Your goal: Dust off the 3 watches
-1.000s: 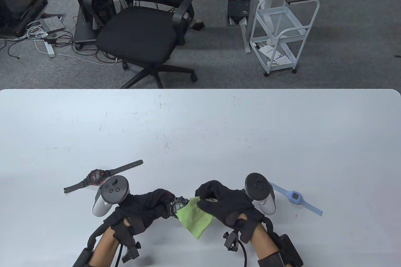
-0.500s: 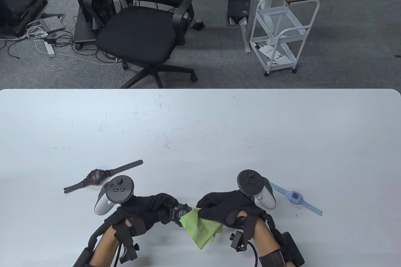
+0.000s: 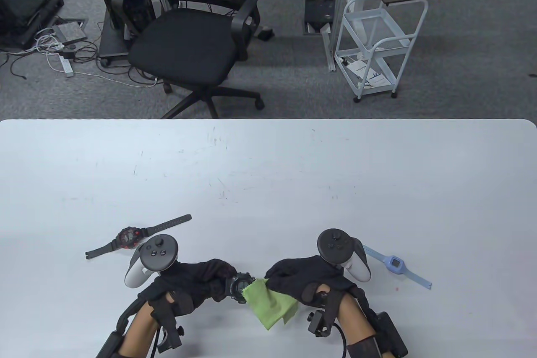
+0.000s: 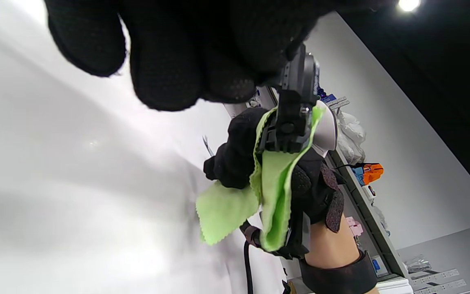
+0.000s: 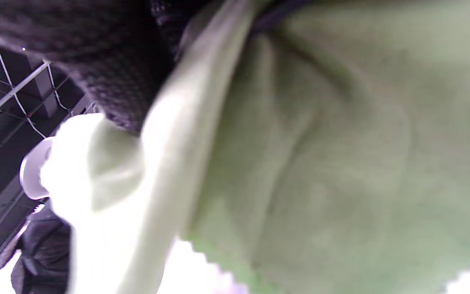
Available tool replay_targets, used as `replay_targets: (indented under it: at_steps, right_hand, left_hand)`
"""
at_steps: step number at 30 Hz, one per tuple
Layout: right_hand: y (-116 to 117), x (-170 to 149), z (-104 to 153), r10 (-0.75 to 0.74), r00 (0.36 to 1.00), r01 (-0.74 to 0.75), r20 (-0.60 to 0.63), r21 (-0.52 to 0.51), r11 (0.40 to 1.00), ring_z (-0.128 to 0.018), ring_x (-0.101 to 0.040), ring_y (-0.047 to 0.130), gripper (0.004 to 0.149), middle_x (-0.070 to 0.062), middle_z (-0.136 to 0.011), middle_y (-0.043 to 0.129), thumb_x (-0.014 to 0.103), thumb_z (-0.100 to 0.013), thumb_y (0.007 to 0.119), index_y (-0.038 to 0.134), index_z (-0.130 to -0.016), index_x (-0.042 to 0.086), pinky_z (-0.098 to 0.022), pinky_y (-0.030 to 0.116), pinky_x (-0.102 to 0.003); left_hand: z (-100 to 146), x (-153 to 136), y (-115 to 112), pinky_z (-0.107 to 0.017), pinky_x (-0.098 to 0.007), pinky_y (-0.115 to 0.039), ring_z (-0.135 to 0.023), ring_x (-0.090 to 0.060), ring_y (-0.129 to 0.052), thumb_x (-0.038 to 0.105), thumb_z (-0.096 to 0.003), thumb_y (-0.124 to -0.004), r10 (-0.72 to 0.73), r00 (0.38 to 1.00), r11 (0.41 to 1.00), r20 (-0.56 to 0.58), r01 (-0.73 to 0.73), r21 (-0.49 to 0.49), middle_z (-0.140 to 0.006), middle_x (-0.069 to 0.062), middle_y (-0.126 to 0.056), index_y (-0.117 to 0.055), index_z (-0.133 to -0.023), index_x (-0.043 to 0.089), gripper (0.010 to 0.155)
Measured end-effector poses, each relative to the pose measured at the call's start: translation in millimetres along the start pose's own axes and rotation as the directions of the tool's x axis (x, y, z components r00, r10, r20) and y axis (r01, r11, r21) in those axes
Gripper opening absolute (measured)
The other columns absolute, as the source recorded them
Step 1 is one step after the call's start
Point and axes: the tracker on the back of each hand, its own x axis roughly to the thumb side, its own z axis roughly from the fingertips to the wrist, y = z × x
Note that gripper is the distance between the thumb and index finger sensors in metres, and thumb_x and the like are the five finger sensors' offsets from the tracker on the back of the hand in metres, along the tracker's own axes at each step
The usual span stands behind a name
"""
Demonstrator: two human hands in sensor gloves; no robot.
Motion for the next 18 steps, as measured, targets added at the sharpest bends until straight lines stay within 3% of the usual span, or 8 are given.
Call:
replay_targets:
  at_steps: [10, 15, 18]
  right_hand:
    - [-0.7, -1.0, -0.3, -0.069, 0.997, 0.068, 0.021, 0.054, 0.996, -0.059, -0.024, 0.102, 0.044, -0.004, -0.068, 0.104, 0.035, -0.045, 0.087, 0.095, -0.086, 0.019, -0.053, 0.076, -0.061]
    - [-5.4, -2.8, 1.0, 0.006, 1.0, -0.006, 0.0, -0.04, 0.999, -0.043, -0.018, 0.106, 0.045, 0.001, -0.051, 0.107, 0.05, -0.045, 0.09, 0.101, -0.073, 0.017, -0.046, 0.082, -0.056]
    - [-6.0, -3.1, 1.0, -0.01, 1.0, 0.01, 0.005, -0.007, 1.0, -0.043, -0.018, 0.106, 0.045, 0.001, -0.05, 0.107, 0.05, -0.045, 0.089, 0.101, -0.072, 0.016, -0.046, 0.082, -0.056]
  left_hand:
    - [1.7, 0.9, 2.6, -0.062, -0.064, -0.073, -0.064, -0.033, -0.098, 0.023, -0.0487, -0.078, 0.012, 1.0, 1.0, 0.009, -0.012, 0.009, -0.078, -0.01, -0.096, -0.075, -0.101, 0.016, 0.053]
    - [4.0, 0.5, 5.2, -0.062, -0.064, -0.074, -0.064, -0.033, -0.098, 0.024, -0.0488, -0.078, 0.016, 1.0, 1.0, 0.008, -0.016, 0.024, -0.078, -0.011, -0.096, -0.075, -0.101, 0.015, 0.053]
    - [3.5, 0.7, 4.5, -0.062, -0.064, -0.074, -0.064, -0.033, -0.098, 0.024, -0.0488, -0.078, 0.02, 1.0, 1.0, 0.009, -0.02, 0.018, -0.078, -0.011, -0.096, -0.075, -0.101, 0.015, 0.053]
